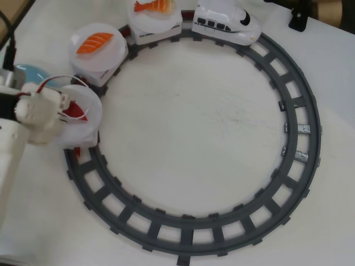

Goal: Pick up the sushi from the Shinkansen and put it on the blue dish

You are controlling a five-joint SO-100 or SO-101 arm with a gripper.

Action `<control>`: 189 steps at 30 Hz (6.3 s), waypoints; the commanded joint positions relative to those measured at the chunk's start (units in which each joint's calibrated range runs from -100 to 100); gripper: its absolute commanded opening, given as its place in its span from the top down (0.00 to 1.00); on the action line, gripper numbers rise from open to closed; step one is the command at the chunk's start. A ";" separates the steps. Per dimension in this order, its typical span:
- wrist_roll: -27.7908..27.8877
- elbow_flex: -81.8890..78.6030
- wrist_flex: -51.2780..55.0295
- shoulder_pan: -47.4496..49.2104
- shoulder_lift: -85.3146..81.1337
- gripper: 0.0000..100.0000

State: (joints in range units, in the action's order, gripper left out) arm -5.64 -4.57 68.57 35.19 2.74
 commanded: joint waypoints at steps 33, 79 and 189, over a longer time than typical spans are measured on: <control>-0.38 2.59 4.51 23.44 -15.64 0.95; 1.09 36.41 1.45 18.95 29.32 0.95; 0.62 -89.47 -25.56 38.58 -98.26 0.83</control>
State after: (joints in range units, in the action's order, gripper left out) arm -4.91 -94.24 40.17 73.27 -93.50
